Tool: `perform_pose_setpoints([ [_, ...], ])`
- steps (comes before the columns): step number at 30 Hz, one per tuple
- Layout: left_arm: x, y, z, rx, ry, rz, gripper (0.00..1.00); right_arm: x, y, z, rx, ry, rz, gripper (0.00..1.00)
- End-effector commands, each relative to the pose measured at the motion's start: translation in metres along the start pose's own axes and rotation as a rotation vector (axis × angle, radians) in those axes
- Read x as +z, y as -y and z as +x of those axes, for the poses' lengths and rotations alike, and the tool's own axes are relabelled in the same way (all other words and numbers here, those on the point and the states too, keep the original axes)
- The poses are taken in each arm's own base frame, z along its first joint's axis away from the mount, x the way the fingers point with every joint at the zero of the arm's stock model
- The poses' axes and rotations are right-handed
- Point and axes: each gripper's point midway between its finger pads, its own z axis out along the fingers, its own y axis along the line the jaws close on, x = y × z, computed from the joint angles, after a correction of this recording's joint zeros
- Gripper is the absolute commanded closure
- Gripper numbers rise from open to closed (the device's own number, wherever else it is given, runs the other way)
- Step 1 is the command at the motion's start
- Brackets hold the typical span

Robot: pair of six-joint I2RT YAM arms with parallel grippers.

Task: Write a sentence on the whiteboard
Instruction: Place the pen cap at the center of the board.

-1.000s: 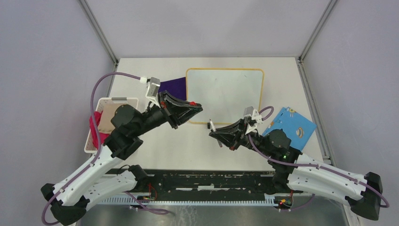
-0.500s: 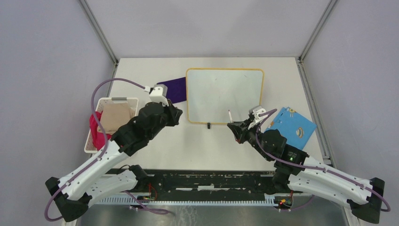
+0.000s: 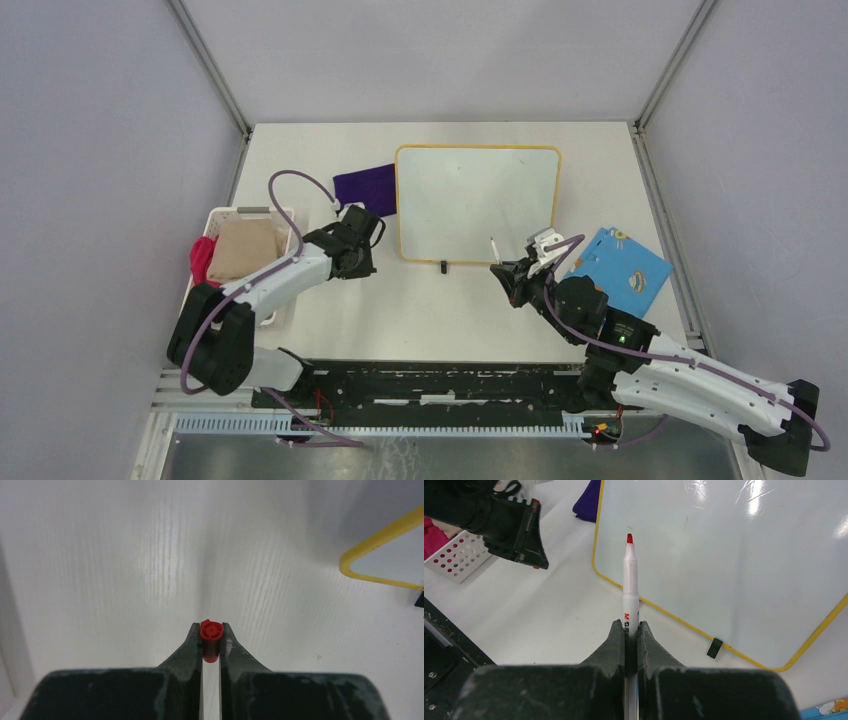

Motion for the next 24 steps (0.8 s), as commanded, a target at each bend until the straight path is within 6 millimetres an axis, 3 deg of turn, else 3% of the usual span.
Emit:
perform_pose_setpoints([
  [1,0.022,0.027,-0.011,-0.043,-0.028,0.059,0.98,-0.005,-0.004,-0.019,-0.025,0.044,-0.033,1.00],
  [7,0.048,0.022,-0.001,-0.069,-0.102,0.022,0.94,-0.013,-0.003,-0.033,-0.045,0.059,-0.039,1.00],
  [17,0.059,0.014,0.014,-0.062,-0.153,-0.006,0.74,-0.015,-0.001,-0.033,-0.045,0.067,-0.038,1.00],
  [24,0.061,0.013,0.020,-0.064,-0.168,-0.007,0.68,-0.013,-0.003,-0.033,-0.050,0.063,-0.044,1.00],
])
